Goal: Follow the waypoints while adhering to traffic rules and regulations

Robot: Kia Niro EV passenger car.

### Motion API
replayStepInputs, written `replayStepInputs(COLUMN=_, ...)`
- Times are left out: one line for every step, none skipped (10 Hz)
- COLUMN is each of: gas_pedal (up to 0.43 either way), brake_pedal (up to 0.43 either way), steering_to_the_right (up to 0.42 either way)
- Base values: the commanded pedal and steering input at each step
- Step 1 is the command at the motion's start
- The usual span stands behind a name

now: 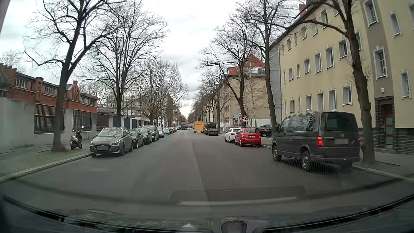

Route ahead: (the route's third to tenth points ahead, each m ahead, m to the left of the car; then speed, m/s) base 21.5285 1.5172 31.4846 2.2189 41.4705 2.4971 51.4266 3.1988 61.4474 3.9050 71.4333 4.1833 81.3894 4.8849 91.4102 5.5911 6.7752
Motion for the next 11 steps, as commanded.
replayStepInputs(gas_pedal=0.059, brake_pedal=0.012, steering_to_the_right=-0.001)
replayStepInputs(gas_pedal=0.098, brake_pedal=0.012, steering_to_the_right=-0.006)
replayStepInputs(gas_pedal=0.11, brake_pedal=0.012, steering_to_the_right=-0.012)
replayStepInputs(gas_pedal=0.118, brake_pedal=0.012, steering_to_the_right=-0.018)
replayStepInputs(gas_pedal=0.13, brake_pedal=0.012, steering_to_the_right=-0.021)
replayStepInputs(gas_pedal=0.13, brake_pedal=0.012, steering_to_the_right=-0.022)
replayStepInputs(gas_pedal=0.13, brake_pedal=0.012, steering_to_the_right=-0.023)
replayStepInputs(gas_pedal=0.13, brake_pedal=0.012, steering_to_the_right=-0.023)
replayStepInputs(gas_pedal=0.13, brake_pedal=0.012, steering_to_the_right=-0.023)
replayStepInputs(gas_pedal=0.13, brake_pedal=0.012, steering_to_the_right=-0.023)
replayStepInputs(gas_pedal=0.13, brake_pedal=0.012, steering_to_the_right=-0.024)
